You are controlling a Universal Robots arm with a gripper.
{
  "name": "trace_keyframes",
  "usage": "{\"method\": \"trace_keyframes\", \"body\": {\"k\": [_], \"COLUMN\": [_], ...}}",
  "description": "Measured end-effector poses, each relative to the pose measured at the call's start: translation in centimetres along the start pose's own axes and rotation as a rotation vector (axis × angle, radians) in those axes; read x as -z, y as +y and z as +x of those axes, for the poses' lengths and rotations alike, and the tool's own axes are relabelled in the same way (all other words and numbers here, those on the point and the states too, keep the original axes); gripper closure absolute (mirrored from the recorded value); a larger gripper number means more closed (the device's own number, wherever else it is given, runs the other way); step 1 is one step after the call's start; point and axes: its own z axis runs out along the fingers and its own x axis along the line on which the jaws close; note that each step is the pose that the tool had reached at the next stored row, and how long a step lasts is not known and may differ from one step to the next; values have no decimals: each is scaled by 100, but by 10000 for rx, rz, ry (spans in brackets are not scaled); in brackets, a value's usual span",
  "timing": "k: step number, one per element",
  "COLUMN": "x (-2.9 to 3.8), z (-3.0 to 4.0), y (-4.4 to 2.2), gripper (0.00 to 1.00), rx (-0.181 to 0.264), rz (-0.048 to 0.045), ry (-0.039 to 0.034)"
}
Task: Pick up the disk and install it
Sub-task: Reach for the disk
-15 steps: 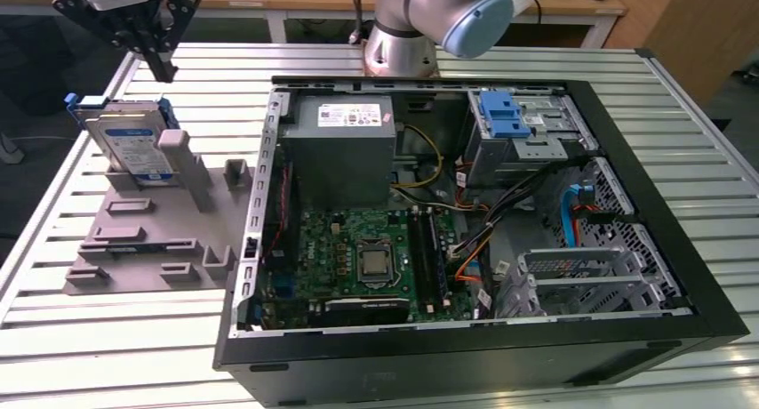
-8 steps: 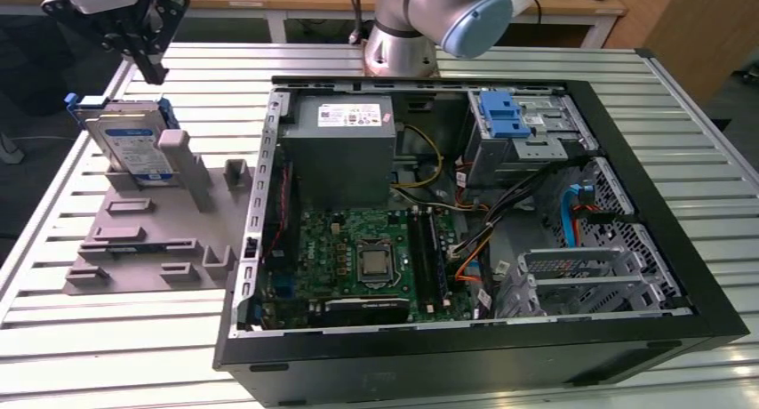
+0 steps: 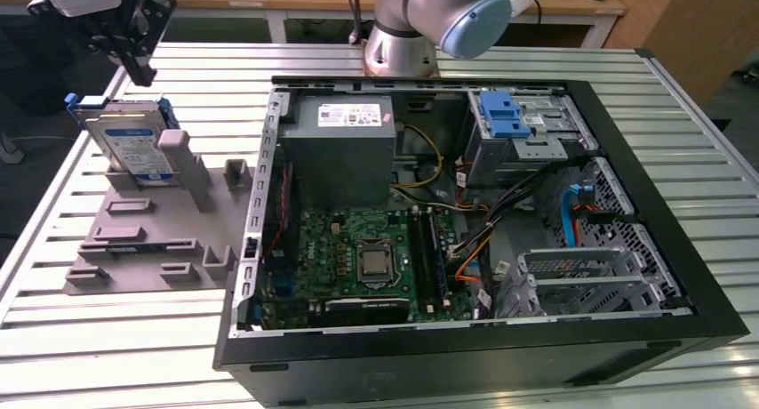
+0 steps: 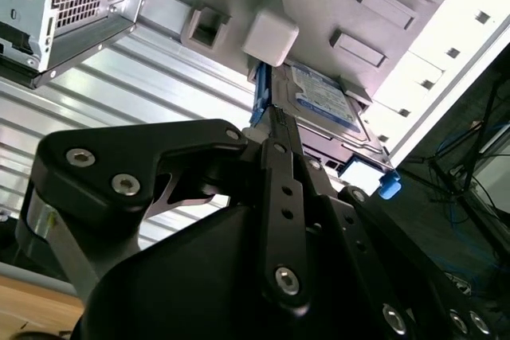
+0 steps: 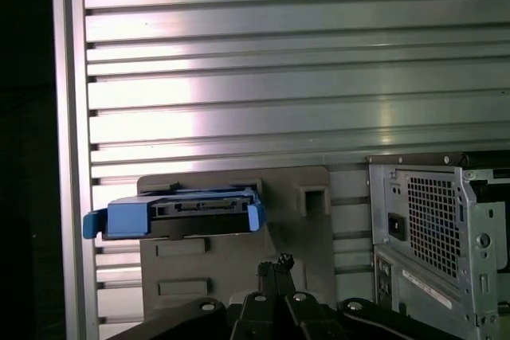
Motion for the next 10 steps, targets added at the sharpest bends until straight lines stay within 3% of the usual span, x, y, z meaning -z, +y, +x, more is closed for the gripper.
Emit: {"method": "trace_keyframes", "body": {"k": [10], "x": [-33], "z": [168], "y": [-4], "gripper": [89], "rx": [-2], "rz": [2], "ry": [29]}}
